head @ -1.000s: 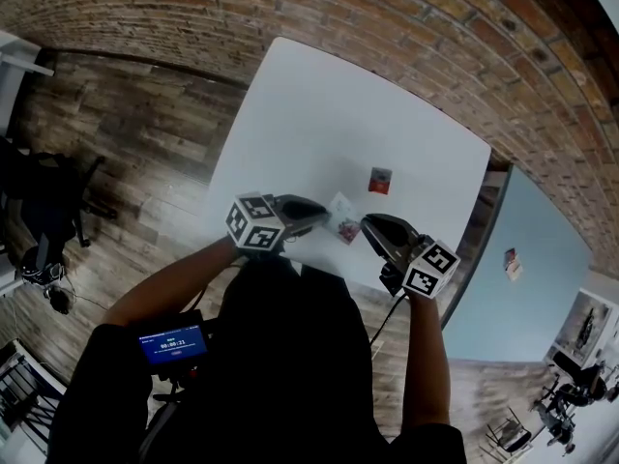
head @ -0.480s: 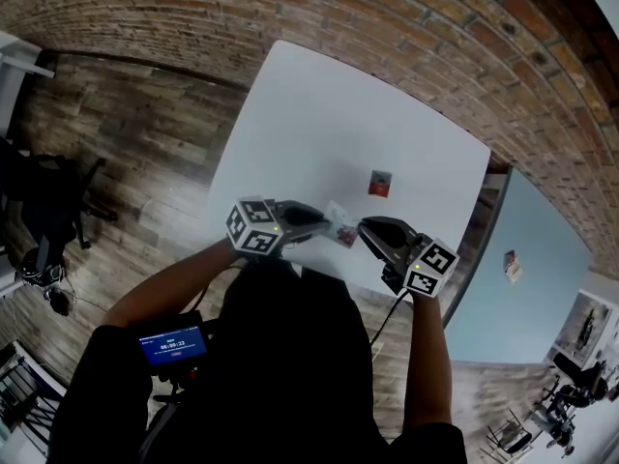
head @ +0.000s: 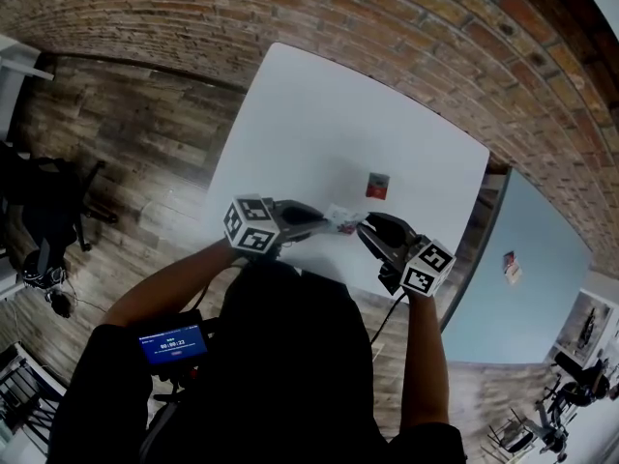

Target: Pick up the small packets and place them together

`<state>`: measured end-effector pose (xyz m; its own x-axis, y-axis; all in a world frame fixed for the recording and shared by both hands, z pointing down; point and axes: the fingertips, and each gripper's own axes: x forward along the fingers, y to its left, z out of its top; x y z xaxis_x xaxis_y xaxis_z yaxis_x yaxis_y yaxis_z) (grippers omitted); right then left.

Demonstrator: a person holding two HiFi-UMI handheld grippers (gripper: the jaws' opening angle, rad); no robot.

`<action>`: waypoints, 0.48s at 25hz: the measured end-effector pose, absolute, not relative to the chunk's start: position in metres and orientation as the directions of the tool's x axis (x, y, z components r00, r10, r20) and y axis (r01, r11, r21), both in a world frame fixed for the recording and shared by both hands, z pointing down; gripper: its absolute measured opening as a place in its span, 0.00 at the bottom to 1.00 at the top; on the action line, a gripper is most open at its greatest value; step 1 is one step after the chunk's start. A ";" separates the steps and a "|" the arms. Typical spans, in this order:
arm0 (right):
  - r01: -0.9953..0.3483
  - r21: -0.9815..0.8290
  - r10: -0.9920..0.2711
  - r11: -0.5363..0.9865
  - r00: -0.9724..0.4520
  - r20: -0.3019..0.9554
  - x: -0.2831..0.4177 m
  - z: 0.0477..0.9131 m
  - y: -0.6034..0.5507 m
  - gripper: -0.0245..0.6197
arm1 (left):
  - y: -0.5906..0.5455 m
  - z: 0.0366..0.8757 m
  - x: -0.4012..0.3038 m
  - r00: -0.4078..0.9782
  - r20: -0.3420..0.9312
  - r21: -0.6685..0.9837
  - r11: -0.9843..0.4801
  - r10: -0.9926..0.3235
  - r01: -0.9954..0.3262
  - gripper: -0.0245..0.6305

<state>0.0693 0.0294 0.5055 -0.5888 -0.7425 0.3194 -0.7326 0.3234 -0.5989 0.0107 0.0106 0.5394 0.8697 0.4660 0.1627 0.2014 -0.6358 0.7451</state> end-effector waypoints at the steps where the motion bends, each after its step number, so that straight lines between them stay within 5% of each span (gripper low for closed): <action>1: -0.731 -0.603 -0.739 0.319 -0.591 0.324 0.070 0.508 0.031 0.28 | 0.008 0.538 0.012 0.875 0.156 0.747 -0.634 0.458 0.199 0.04; 12: -0.693 -0.668 -0.749 0.271 -0.587 0.306 0.066 0.541 0.038 0.41 | 0.016 0.515 0.022 0.862 0.056 0.767 -0.575 0.504 0.285 0.04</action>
